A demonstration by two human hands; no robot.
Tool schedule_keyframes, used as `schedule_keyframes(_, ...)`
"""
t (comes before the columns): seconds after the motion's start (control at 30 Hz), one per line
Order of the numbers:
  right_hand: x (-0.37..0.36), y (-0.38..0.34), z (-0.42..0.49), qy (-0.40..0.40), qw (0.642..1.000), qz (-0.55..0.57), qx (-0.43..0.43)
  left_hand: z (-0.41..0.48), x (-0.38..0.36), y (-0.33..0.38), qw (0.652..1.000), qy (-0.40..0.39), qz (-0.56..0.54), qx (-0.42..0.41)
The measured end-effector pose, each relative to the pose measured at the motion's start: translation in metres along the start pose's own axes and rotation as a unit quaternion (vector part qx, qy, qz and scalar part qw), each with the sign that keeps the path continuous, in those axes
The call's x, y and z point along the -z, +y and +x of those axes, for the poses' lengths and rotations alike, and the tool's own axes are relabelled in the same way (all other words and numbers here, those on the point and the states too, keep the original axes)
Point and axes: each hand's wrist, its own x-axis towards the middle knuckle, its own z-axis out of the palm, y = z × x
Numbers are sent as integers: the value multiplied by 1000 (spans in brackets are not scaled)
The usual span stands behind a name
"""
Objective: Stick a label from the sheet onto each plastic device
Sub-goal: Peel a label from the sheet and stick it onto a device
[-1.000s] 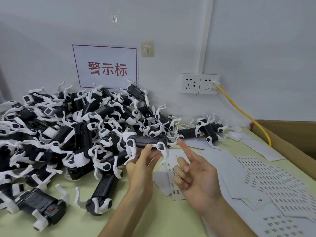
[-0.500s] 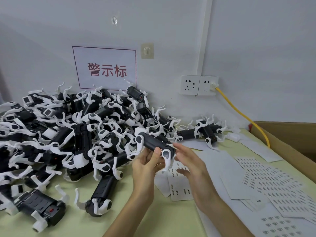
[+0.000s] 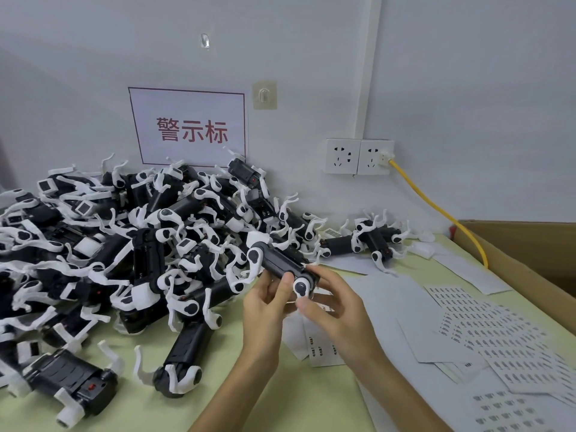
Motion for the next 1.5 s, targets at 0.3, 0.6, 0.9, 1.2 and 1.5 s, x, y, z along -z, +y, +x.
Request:
schedule_keyframes(0.3, 11, 7, 8, 35, 997, -76, 2, -1, -5, -9, 997, -31, -24, 63)
schedule_keyframes(0.6, 34, 2, 20, 91, 987, -10, -134, 3, 1, -15, 983, -54, 92, 147)
schedule_keyframes(0.9, 140, -11, 25, 321, 841, 434, -43, 9, 12, -7, 977, 209, 27, -24)
schedule_keyframes(1.2, 127, -8, 25, 321, 857, 391, -104, 19, 24, -13, 952, 285, 93, -69)
schedule_keyframes(1.5, 97, -10, 31, 256, 898, 333, -132, 21, 26, -13, 936, 301, 159, -86)
